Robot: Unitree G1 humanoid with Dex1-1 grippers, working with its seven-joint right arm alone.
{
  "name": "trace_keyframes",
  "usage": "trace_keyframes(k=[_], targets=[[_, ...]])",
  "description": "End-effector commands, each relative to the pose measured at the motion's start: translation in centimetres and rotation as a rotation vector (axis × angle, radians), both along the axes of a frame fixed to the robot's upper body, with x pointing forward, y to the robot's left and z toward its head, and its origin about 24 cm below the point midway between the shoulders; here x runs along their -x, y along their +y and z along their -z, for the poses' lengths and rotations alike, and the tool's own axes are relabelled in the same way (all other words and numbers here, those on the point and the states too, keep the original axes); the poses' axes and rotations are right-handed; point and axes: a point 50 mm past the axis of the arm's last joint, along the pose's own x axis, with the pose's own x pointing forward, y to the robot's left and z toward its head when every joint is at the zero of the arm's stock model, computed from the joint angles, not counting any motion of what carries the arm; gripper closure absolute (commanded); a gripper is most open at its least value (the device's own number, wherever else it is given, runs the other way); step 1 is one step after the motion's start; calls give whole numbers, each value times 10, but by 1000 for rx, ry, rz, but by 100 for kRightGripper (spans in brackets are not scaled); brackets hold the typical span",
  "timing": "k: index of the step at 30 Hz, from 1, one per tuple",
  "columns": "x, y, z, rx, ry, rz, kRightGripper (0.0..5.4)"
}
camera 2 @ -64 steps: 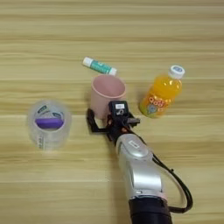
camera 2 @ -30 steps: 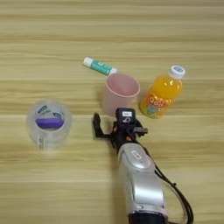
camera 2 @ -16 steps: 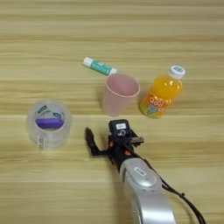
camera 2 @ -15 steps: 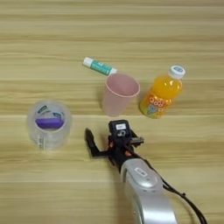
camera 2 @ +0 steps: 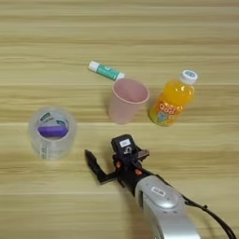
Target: Move the objects on the table
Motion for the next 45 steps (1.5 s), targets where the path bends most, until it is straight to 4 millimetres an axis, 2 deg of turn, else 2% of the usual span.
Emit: trace_keyframes(k=[1,9,18,32,41,45], targets=[[4,8,-5,-6,-4,-92,4],[10,30,-5,-86,15,-208,4],[15,44,-8,-153,32,-286,4],[28,46,-20,-218,89,-411,4],[34,56,-24,-277,109,-500,4],[32,68,-24,-285,107,-573,4]])
